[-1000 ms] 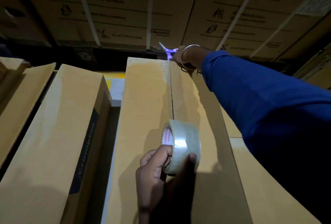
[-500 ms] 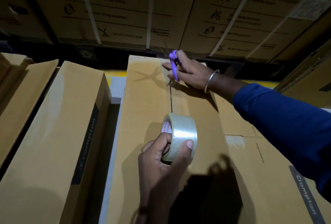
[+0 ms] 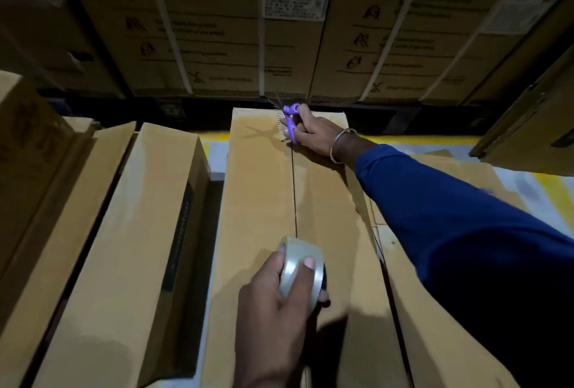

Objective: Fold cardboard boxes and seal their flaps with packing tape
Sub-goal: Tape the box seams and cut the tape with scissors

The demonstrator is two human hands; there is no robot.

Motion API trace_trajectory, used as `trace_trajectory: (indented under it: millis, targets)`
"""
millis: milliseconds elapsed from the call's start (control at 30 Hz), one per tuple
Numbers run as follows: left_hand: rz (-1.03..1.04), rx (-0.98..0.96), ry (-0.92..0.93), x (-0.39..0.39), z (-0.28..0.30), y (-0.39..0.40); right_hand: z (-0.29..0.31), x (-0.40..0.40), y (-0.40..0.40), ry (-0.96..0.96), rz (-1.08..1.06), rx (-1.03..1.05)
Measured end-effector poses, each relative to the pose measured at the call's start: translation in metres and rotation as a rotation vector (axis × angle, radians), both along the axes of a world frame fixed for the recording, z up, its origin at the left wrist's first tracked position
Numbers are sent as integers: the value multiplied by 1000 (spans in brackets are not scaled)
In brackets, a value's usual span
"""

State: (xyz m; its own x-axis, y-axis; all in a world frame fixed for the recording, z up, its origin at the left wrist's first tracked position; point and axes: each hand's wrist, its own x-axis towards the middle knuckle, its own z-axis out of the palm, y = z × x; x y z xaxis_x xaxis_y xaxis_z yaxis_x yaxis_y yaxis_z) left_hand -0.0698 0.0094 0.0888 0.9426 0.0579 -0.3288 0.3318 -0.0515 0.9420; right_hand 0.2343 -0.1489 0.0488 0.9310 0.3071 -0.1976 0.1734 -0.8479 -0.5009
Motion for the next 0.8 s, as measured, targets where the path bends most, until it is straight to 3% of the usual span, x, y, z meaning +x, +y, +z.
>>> trace_trajectory:
  millis: [133,433,633,800]
  targets:
    - [76,-2,67,-11,4,0,5,-34,1,31,36,11]
    - [-26,126,42,1,-2,-2,-18,-160,-18,85,296,119]
    - [-46,167,42,-7,3,-6,-21,-161,-9,93,188,120]
    - [-116,215,208,-59,36,1,-14,-169,-3,105,79,109]
